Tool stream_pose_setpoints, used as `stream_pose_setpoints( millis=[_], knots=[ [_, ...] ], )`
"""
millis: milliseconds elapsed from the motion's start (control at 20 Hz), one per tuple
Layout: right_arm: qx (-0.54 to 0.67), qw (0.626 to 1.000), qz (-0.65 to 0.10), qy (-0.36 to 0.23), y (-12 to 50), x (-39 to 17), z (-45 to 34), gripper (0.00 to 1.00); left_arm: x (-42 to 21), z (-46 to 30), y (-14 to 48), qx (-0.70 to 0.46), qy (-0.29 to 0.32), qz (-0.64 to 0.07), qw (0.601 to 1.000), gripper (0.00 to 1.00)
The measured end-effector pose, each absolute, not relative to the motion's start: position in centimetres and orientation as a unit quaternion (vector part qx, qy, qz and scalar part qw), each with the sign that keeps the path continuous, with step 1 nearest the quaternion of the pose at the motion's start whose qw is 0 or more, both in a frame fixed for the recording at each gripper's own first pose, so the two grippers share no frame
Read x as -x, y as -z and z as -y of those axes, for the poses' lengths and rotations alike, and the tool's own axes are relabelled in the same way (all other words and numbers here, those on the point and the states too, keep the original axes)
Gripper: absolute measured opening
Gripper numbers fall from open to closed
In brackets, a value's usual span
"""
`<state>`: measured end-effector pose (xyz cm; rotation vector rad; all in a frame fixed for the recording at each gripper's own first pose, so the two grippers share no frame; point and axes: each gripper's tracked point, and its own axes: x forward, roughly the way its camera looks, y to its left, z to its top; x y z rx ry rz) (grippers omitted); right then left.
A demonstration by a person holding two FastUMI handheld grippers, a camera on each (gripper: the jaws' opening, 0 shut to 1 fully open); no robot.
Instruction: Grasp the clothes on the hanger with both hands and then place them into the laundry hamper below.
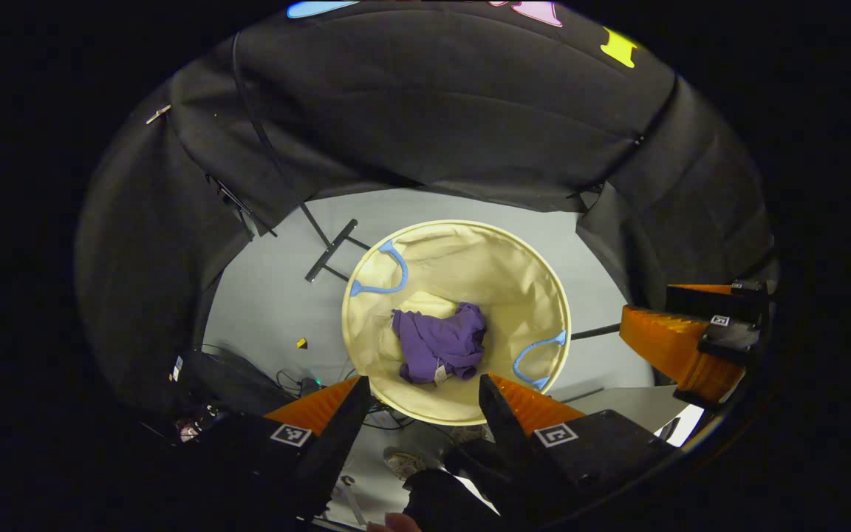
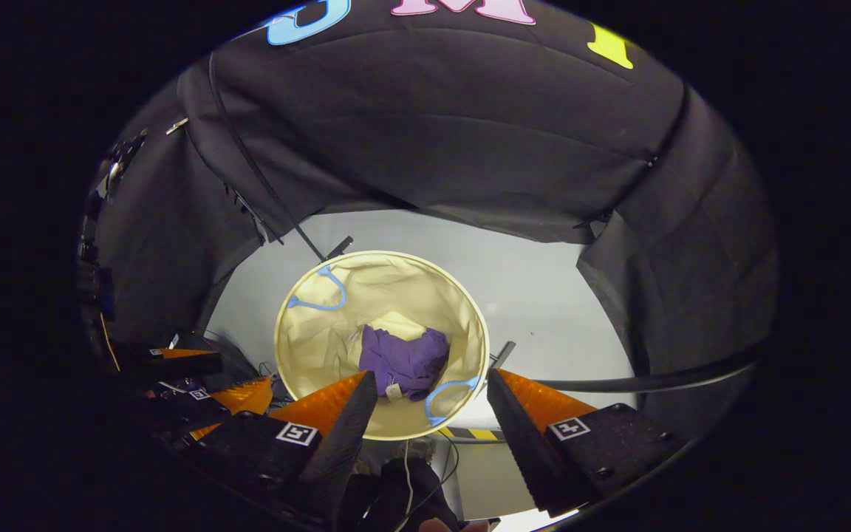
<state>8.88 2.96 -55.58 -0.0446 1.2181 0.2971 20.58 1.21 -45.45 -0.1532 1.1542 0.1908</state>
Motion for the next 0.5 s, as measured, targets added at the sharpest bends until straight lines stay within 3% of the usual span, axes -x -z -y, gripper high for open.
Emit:
stream_pose_setpoints(
  millis=[250,500],
  knots=[
    [0.013,0.833,-0.539,-0.123,52.8,-9.9,-2.7,0.97,-20.7,-0.9,41.2,0.070,-0.075,-0.515,0.851,0.91],
    [0.006,0.879,-0.467,-0.096,45.4,-11.5,-2.2,0.97,-20.3,-1.0,35.4,0.080,-0.075,-0.461,0.881,0.94]
  ],
)
